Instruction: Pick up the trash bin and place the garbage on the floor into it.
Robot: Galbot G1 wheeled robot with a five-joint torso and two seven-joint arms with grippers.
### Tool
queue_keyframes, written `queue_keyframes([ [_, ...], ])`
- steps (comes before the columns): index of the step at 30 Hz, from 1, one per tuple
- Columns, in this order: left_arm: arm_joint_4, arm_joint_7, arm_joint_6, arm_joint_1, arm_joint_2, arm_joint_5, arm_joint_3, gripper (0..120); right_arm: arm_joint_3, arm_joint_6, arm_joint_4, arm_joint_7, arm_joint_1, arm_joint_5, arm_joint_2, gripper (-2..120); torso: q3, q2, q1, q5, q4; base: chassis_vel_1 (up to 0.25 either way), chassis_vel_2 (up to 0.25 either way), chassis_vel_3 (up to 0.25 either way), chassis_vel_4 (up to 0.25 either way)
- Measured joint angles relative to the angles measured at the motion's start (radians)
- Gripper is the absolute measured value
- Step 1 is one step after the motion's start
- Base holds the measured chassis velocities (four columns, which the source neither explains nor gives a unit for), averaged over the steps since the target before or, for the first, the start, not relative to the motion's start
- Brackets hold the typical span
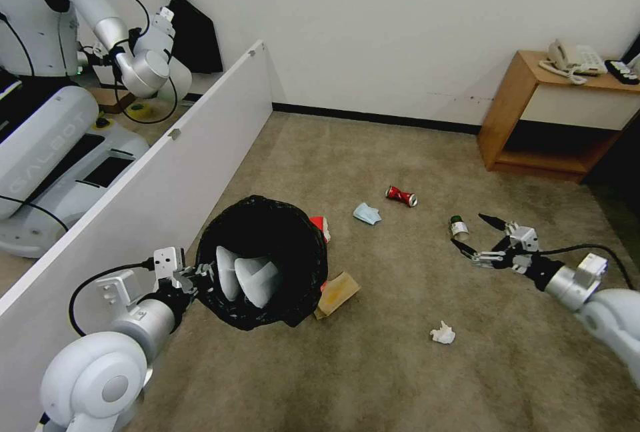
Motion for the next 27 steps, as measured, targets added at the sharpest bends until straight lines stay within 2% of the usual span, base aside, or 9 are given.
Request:
queue_keyframes([
  [5,0.024,0.010,0.000,-0.020,0.000,0.007,0.033,0,-0.012,-0.016,-0.037,-0.043,-0.018,-0.031,-0.056,100,0.000,0.000,0.000,0.0001,-0.0010,0.000,0.000,0.000,0.000],
  [8,0.048,0.017,-0.001,-0.040,-0.024,0.020,0.040,0,-0.029,-0.122,-0.038,-0.077,-0.033,-0.030,-0.121,100,0.000,0.000,0.000,-0.0006,-0.0002,0.000,0.000,0.000,0.000],
  [12,0.062,0.022,-0.002,-0.057,-0.044,0.030,0.051,0,-0.044,-0.168,-0.051,-0.103,-0.027,-0.036,-0.136,100,0.000,0.000,0.000,0.0002,0.0001,0.000,0.000,0.000,0.000],
  [14,0.080,0.034,-0.003,-0.071,-0.062,0.050,0.072,0,-0.063,-0.191,-0.070,-0.104,-0.023,-0.040,-0.142,100,0.000,0.000,0.000,-0.0006,-0.0005,0.000,0.000,0.000,0.000],
  [19,0.104,0.052,-0.006,-0.082,-0.078,0.072,0.097,0,-0.087,-0.200,-0.093,-0.092,-0.024,-0.038,-0.138,100,0.000,0.000,0.000,-0.0002,-0.0004,0.000,0.000,0.000,0.000],
  [23,0.114,0.062,-0.007,-0.087,-0.078,0.079,0.102,0,-0.102,-0.207,-0.106,-0.091,-0.022,-0.041,-0.140,100,0.000,0.000,0.000,0.0000,-0.0004,0.000,0.000,0.000,0.000],
  [27,0.114,0.077,-0.003,-0.088,-0.075,0.091,0.095,0,-0.122,-0.251,-0.117,-0.110,-0.008,-0.055,-0.158,100,0.000,0.000,0.000,-0.0002,-0.0002,0.000,0.000,0.000,0.000],
])
